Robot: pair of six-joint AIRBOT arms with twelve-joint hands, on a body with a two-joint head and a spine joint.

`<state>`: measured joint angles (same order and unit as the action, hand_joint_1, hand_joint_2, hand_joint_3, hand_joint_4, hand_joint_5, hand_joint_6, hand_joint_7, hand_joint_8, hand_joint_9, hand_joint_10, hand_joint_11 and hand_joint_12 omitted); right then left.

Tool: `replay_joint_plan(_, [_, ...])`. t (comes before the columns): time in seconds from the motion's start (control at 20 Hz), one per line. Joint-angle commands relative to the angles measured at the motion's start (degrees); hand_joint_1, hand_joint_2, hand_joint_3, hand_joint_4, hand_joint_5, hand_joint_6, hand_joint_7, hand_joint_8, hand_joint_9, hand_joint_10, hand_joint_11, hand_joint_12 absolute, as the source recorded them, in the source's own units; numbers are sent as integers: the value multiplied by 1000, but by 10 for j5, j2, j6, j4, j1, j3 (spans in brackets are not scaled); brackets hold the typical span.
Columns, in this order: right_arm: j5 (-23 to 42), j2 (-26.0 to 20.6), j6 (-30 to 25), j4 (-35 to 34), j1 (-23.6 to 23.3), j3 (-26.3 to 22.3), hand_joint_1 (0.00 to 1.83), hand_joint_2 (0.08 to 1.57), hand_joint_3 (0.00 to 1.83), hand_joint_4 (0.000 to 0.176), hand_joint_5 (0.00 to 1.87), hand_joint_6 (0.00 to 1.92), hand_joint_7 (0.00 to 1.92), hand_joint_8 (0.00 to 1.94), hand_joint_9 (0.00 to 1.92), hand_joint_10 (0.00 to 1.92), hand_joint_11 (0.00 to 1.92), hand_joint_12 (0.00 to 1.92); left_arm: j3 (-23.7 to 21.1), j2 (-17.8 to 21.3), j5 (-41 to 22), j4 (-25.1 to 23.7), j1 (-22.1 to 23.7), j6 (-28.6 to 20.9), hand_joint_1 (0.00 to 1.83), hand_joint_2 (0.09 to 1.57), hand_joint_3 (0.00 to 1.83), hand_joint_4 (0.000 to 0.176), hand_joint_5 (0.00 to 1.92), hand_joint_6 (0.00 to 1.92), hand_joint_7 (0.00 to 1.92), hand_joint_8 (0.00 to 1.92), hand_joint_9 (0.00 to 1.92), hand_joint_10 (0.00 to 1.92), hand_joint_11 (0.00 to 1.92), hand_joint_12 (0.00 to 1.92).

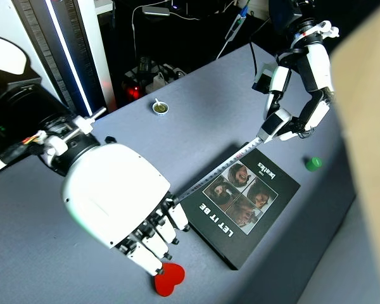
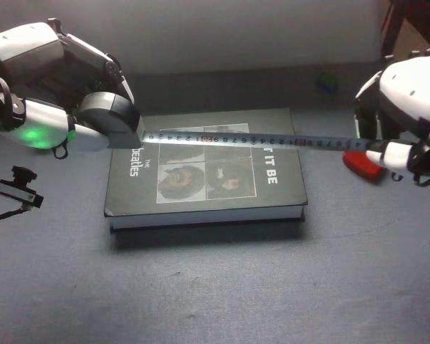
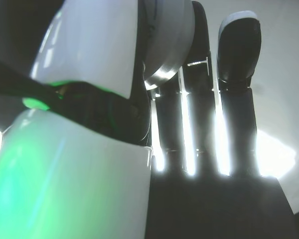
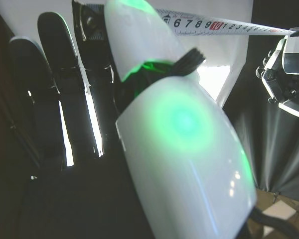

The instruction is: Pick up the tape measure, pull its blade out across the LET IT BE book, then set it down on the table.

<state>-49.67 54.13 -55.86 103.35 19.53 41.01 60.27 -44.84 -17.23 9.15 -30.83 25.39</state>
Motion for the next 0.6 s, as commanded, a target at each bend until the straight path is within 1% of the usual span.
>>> replay_joint_plan(0.0, [-42, -11, 5, 36, -5, 6, 1184, 1179, 1, 5, 805, 1215, 919, 1142, 785, 860, 581, 1388, 5, 4, -64, 4, 7, 0, 1496, 1063, 0, 0, 932, 919, 1087, 592, 1121, 787, 917, 1424])
replay_joint_plan(0.05, [-40, -14, 5, 36, -4, 8, 1318, 1169, 0, 0, 826, 1181, 941, 1070, 753, 1291, 593, 1392, 5, 4, -64, 4, 7, 0, 1495, 1063, 0, 0, 931, 920, 1087, 594, 1120, 788, 917, 1424])
replay_joint_plan(0.1, [-38, -18, 5, 37, -4, 11, 1350, 1169, 0, 0, 824, 1183, 944, 1065, 738, 1400, 587, 1392, 5, 4, -65, 4, 7, 0, 1496, 1063, 0, 0, 932, 921, 1089, 591, 1121, 788, 916, 1425])
replay_joint_plan(0.25, [-29, -29, 3, 38, -3, 17, 1352, 1171, 0, 0, 809, 1188, 949, 1070, 738, 1406, 592, 1396, 4, 4, -65, 4, 7, 0, 1495, 1063, 0, 0, 927, 923, 1097, 586, 1111, 796, 921, 1423])
replay_joint_plan(0.3, [-27, -31, 3, 40, -2, 19, 1220, 1172, 0, 0, 822, 1198, 932, 1112, 745, 1080, 594, 1384, 4, 4, -65, 4, 7, 0, 1495, 1063, 0, 0, 927, 924, 1099, 583, 1112, 796, 920, 1423])
replay_joint_plan(0.35, [-27, -32, 2, 41, -1, 20, 1195, 1170, 0, 4, 830, 1188, 933, 1115, 785, 927, 603, 1373, 4, 4, -65, 4, 7, 0, 1495, 1062, 0, 0, 928, 924, 1100, 582, 1112, 795, 920, 1423])
replay_joint_plan(0.4, [-26, -33, 2, 41, -1, 21, 1190, 1170, 0, 6, 827, 1186, 937, 1116, 796, 895, 608, 1371, 4, 4, -65, 4, 7, 0, 1495, 1062, 0, 0, 928, 923, 1101, 581, 1113, 794, 921, 1423])
replay_joint_plan(0.45, [-26, -34, 2, 41, -1, 22, 1321, 1165, 4, 0, 815, 1171, 955, 1066, 764, 1292, 609, 1374, 4, 4, -65, 4, 7, 0, 1495, 1062, 0, 0, 929, 922, 1101, 580, 1113, 794, 921, 1422])
replay_joint_plan(0.5, [-24, -35, 2, 42, -1, 22, 1347, 1164, 4, 0, 812, 1169, 958, 1057, 756, 1373, 607, 1374, 4, 4, -65, 4, 7, 0, 1495, 1062, 0, 0, 932, 921, 1102, 578, 1115, 791, 914, 1427])
replay_joint_plan(0.55, [-24, -36, 2, 42, -1, 23, 1353, 1164, 4, 0, 811, 1170, 958, 1056, 754, 1390, 606, 1374, 4, 4, -65, 4, 7, 0, 1496, 1062, 0, 0, 934, 920, 1104, 575, 1119, 787, 903, 1435])
